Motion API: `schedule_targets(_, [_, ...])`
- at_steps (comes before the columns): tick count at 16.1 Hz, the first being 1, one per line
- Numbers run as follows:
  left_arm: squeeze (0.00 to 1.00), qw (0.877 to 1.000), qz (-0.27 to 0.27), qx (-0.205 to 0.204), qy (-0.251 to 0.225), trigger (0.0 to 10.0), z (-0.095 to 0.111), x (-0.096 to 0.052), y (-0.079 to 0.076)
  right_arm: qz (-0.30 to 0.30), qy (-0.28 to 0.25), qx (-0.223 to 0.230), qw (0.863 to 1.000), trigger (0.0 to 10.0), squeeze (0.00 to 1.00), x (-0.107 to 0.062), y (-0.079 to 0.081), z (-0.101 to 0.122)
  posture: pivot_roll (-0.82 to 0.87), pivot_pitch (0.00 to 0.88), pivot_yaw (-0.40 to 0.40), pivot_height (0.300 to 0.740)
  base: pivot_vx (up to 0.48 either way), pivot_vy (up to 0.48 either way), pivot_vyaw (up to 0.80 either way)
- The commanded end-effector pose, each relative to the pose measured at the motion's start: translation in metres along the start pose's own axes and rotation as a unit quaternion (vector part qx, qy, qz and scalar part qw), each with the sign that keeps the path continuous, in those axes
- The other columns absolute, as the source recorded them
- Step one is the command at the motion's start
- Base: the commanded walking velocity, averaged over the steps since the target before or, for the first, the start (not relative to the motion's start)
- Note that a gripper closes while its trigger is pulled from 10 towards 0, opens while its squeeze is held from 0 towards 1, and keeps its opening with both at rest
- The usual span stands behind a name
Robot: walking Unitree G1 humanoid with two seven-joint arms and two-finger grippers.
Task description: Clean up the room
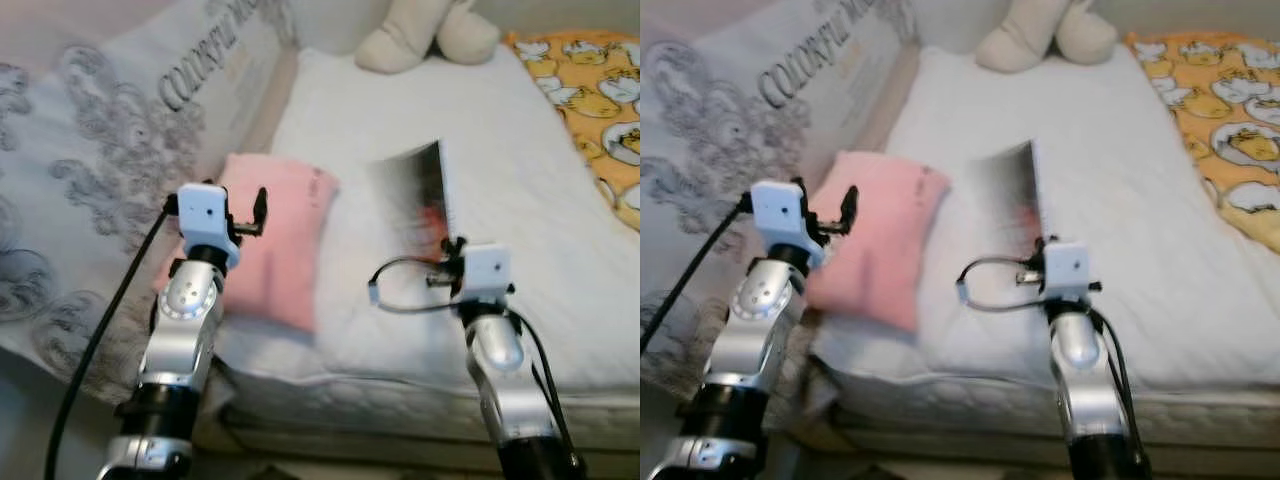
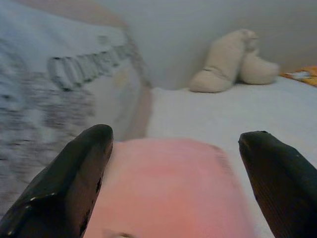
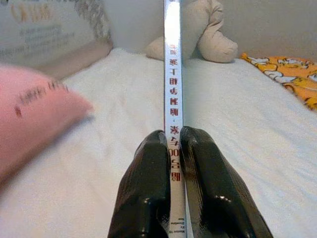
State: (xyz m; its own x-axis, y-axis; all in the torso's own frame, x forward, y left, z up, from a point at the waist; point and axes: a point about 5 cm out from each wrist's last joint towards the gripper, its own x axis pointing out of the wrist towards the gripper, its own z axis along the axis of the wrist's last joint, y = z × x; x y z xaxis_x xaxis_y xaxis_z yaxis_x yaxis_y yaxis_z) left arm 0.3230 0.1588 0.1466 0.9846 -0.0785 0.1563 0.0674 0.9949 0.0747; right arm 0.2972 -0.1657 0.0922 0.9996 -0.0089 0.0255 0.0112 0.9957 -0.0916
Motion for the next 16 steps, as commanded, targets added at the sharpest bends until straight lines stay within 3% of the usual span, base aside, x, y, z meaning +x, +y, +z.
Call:
schedule_targets(1, [0.0, 0.999, 0.027, 0.017, -0.007, 10.0, 0.004, 0.001, 0.012, 0.033, -0.036, 0.043, 0.998, 0.0, 0.0, 0.018, 0.02, 0.025, -0.09, 0.0, 0.089, 0.723, 0.0, 0.0, 0.0])
schedule_targets(3, [0.0, 0.999, 0.029, 0.014, -0.005, 10.0, 0.004, 0.002, 0.013, 0.04, -0.035, 0.093, 0.994, 0.0, 0.0, 0.032, 0.025, 0.035, -0.08, 0.0, 0.091, 0.723, 0.0, 0.0, 0.0])
schedule_targets(4, [0.0, 1.0, 0.026, 0.011, -0.009, 10.0, 0.006, 0.003, 0.012, 0.055, -0.025, 0.16, 0.985, 0.0, 0.0, 0.053, 0.025, 0.047, -0.07, 0.0, 0.094, 0.723, 0.0, 0.0, 0.0])
schedule_targets(5, [0.0, 1.0, 0.025, 0.01, -0.011, 10.0, 0.008, 0.003, 0.012, 0.069, -0.019, 0.189, 0.979, 0.0, 0.0, 0.063, 0.026, 0.051, -0.06, 0.0, 0.099, 0.723, 0.0, 0.0, 0.0])
schedule_targets(6, [0.0, 1.0, 0.022, 0.011, -0.012, 10.0, 0.008, 0.003, 0.011, 0.1, 0.005, 0.242, 0.965, 0.0, 0.0, 0.075, 0.031, 0.052, -0.06, 0.0, 0.099, 0.723, 0.0, 0.0, 0.0])
schedule_targets(8, [0.0, 1.0, 0.015, 0.016, -0.012, 10.0, 0.01, 0.0, 0.011, 0.113, 0.054, 0.335, 0.934, 0.0, 0.0, 0.082, 0.033, 0.041, -0.03, 0.0, 0.107, 0.723, 0.0, 0.0, 0.0])
schedule_targets(9, [0.0, 1.0, 0.013, 0.02, -0.015, 10.0, 0.012, -0.001, 0.011, 0.108, 0.074, 0.367, 0.921, 0.0, 0.0, 0.081, 0.031, 0.033, 0.0, 0.0, 0.11, 0.723, 0.0, 0.0, 0.0])
schedule_targets(11, [0.0, 0.999, 0.009, 0.034, -0.027, 10.0, 0.02, -0.003, 0.014, 0.068, 0.158, 0.432, 0.885, 0.0, 0.0, 0.062, 0.018, -0.013, 0.03, 0.0, 0.104, 0.723, 0.0, 0.0, 0.0])
schedule_targets(14, [0.0, 0.999, 0.012, 0.034, -0.028, 10.0, 0.021, -0.005, 0.014, 0.054, 0.235, 0.41, 0.88, 0.0, 0.0, 0.036, 0.009, -0.054, 0.04, 0.0, 0.096, 0.723, 0.0, 0.0, 0.0])
schedule_targets(16, [0.0, 0.999, 0.012, 0.029, -0.027, 10.0, 0.021, -0.007, 0.01, 0.03, 0.273, 0.374, 0.886, 0.0, 0.0, 0.02, -0.006, -0.074, 0.04, 0.0, 0.084, 0.723, 0.0, 0.0, 0.0])
